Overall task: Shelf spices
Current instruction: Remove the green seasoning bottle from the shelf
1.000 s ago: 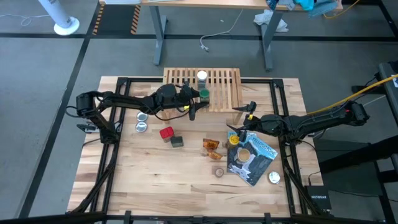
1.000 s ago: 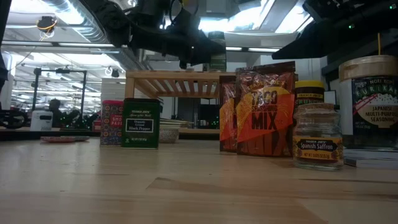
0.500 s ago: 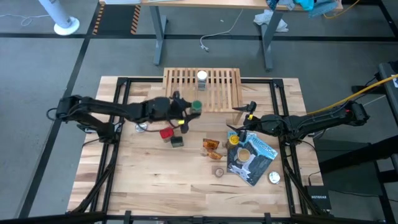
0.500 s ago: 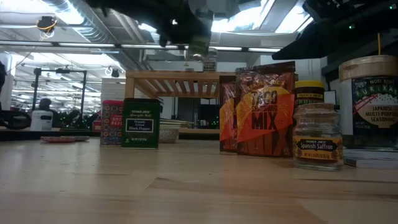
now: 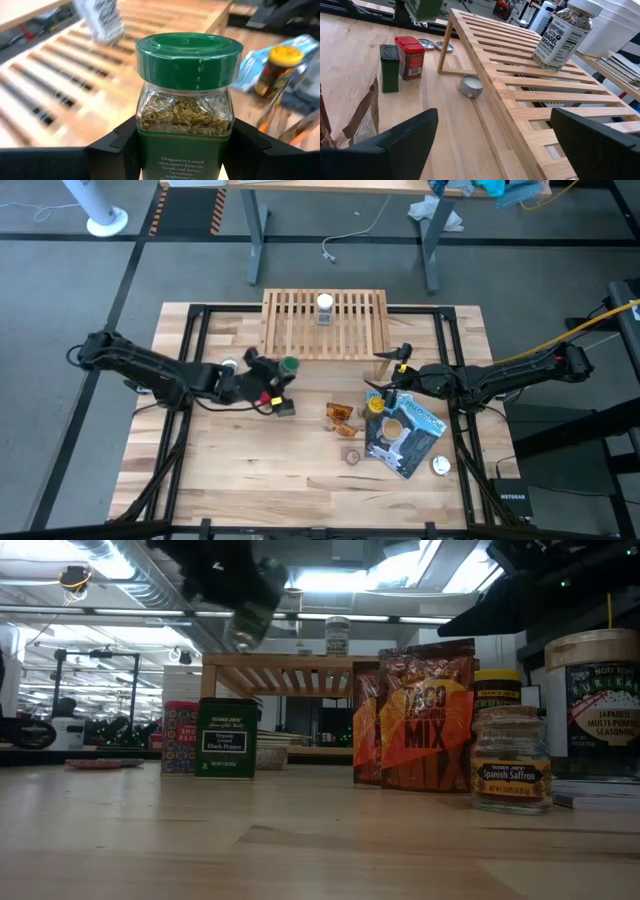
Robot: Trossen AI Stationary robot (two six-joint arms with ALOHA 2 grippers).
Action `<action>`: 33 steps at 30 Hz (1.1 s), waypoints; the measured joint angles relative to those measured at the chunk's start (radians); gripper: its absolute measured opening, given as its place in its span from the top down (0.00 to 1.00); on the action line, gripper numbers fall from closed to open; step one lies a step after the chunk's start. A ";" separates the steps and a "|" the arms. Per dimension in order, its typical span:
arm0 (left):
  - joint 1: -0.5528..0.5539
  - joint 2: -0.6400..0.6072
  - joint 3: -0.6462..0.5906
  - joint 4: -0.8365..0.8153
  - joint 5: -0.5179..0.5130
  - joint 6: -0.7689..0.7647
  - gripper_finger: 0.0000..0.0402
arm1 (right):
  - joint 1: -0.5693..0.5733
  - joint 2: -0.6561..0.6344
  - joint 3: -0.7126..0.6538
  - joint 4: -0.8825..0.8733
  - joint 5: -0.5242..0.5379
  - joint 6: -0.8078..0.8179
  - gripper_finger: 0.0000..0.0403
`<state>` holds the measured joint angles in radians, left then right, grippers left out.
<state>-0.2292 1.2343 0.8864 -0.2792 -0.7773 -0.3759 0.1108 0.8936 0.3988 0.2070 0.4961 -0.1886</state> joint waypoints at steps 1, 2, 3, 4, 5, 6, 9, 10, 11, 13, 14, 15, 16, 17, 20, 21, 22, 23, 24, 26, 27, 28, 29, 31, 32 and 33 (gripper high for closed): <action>-0.013 -0.004 0.000 -0.036 -0.018 -0.035 0.52 | 0.000 0.000 0.000 -0.001 0.000 0.000 0.03; -0.024 -0.007 0.000 -0.066 -0.039 -0.064 0.52 | 0.000 0.000 0.000 0.000 0.000 0.000 0.03; -0.036 -0.011 0.000 -0.104 -0.055 -0.094 0.52 | 0.000 0.000 0.000 0.000 0.000 0.000 0.03; -0.049 -0.013 -0.001 -0.141 -0.071 -0.127 0.52 | 0.000 0.000 0.000 0.000 0.000 0.000 0.03; -0.062 -0.016 -0.007 -0.167 -0.089 -0.160 0.52 | 0.000 0.000 0.000 0.000 0.000 0.000 0.03; -0.074 -0.021 -0.016 -0.187 -0.102 -0.189 0.52 | 0.000 0.000 0.000 -0.001 0.000 0.000 0.03; -0.116 -0.050 -0.057 -0.222 -0.143 -0.275 0.52 | 0.000 0.000 0.000 -0.001 -0.004 0.000 0.03; -0.132 -0.064 -0.074 -0.228 -0.161 -0.303 0.52 | 0.000 0.000 0.000 0.000 -0.007 0.000 0.03; -0.149 -0.078 -0.096 -0.231 -0.173 -0.333 0.52 | 0.000 0.000 0.000 0.000 -0.008 0.000 0.03; -0.183 -0.108 -0.142 -0.240 -0.199 -0.400 0.52 | 0.000 0.000 0.000 0.000 -0.010 0.000 0.03; -0.203 -0.125 -0.166 -0.239 -0.214 -0.430 0.52 | 0.000 0.000 0.000 0.000 -0.010 0.000 0.03; -0.223 -0.139 -0.189 -0.237 -0.233 -0.457 0.52 | 0.000 0.000 0.000 0.000 -0.010 0.000 0.03; -0.243 -0.153 -0.213 -0.237 -0.254 -0.484 0.52 | 0.000 0.000 0.000 0.000 -0.010 0.000 0.03; -0.265 -0.168 -0.238 -0.237 -0.272 -0.508 0.52 | 0.000 0.000 0.000 0.000 -0.010 0.000 0.03; -0.321 -0.208 -0.307 -0.235 -0.313 -0.574 0.52 | 0.000 0.000 0.000 0.000 -0.010 0.000 0.03; -0.340 -0.223 -0.332 -0.234 -0.330 -0.600 0.52 | 0.000 0.000 0.000 0.000 -0.010 0.000 0.03; -0.358 -0.235 -0.353 -0.237 -0.346 -0.624 0.51 | 0.000 0.000 0.000 0.000 -0.010 0.000 0.03; -0.377 -0.248 -0.376 -0.237 -0.360 -0.648 0.51 | 0.000 0.000 0.000 0.000 -0.010 0.000 0.03; -0.395 -0.260 -0.399 -0.234 -0.373 -0.674 0.50 | 0.000 0.000 0.000 0.000 -0.010 0.000 0.03; -0.430 -0.281 -0.440 -0.235 -0.400 -0.730 0.51 | 0.000 0.000 0.000 0.000 -0.010 0.000 0.03; -0.446 -0.286 -0.458 -0.233 -0.410 -0.756 0.51 | 0.000 0.000 0.000 0.000 -0.010 0.000 0.03; -0.460 -0.288 -0.476 -0.231 -0.420 -0.780 0.52 | 0.000 0.000 0.000 0.000 -0.010 0.000 0.03; -0.472 -0.288 -0.491 -0.231 -0.426 -0.803 0.52 | 0.000 0.000 0.000 0.000 -0.010 0.000 0.03; -0.496 -0.288 -0.522 -0.224 -0.434 -0.851 0.52 | 0.000 0.000 0.000 0.000 -0.010 0.000 0.03; -0.506 -0.288 -0.538 -0.214 -0.436 -0.865 0.52 | 0.000 0.000 0.000 0.000 -0.010 0.000 0.03; -0.516 -0.287 -0.557 -0.194 -0.435 -0.875 0.52 | 0.000 0.000 0.000 0.000 -0.010 0.000 0.03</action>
<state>-0.7452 0.9472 0.3297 -0.4734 -1.2124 -1.2514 0.1112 0.8940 0.3988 0.2070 0.4857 -0.1883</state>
